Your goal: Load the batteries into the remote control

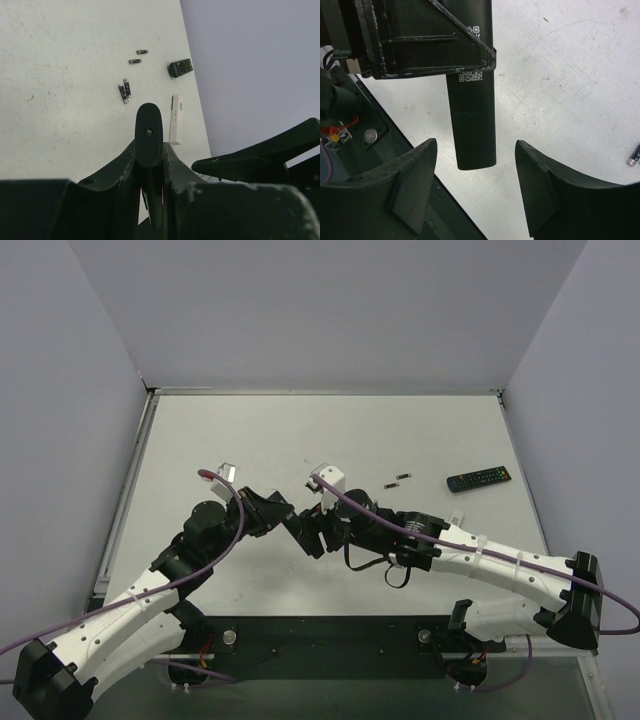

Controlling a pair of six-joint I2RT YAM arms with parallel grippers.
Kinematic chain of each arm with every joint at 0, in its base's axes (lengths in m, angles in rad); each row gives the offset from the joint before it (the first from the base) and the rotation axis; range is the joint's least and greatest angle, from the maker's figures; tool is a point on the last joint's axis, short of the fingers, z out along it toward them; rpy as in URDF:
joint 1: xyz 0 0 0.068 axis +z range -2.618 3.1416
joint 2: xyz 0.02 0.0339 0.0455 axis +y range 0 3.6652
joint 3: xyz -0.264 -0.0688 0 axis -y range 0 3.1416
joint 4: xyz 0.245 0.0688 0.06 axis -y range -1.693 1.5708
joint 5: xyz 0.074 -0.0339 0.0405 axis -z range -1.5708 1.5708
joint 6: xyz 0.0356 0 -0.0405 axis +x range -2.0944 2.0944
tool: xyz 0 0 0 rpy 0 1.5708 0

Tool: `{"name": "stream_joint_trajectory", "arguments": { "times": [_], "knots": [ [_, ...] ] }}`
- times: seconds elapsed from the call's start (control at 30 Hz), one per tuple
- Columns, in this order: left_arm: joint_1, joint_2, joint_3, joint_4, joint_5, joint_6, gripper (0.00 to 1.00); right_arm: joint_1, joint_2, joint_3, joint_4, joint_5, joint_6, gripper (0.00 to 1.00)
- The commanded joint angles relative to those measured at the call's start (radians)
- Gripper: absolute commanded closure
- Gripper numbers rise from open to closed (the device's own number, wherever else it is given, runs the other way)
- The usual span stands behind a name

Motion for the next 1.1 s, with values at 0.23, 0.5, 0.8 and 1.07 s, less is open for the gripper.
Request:
{"name": "stream_joint_trajectory", "arguments": {
  "times": [0.23,0.5,0.8,1.07],
  "knots": [
    [0.007,-0.048,0.004,0.055,0.040,-0.064,1.00,-0.018,0.036,-0.002,0.023,-0.108,-0.002,0.41],
    [0.007,-0.045,0.012,0.049,0.041,-0.072,1.00,-0.021,0.076,0.008,0.010,-0.111,-0.025,0.49],
    [0.035,-0.038,0.033,0.023,0.043,-0.054,1.00,-0.019,0.094,0.024,-0.023,-0.132,-0.047,0.80],
    [0.271,0.007,0.060,0.076,0.103,-0.054,1.00,0.005,0.085,-0.044,-0.098,-0.128,-0.048,0.80]
  ]
}}
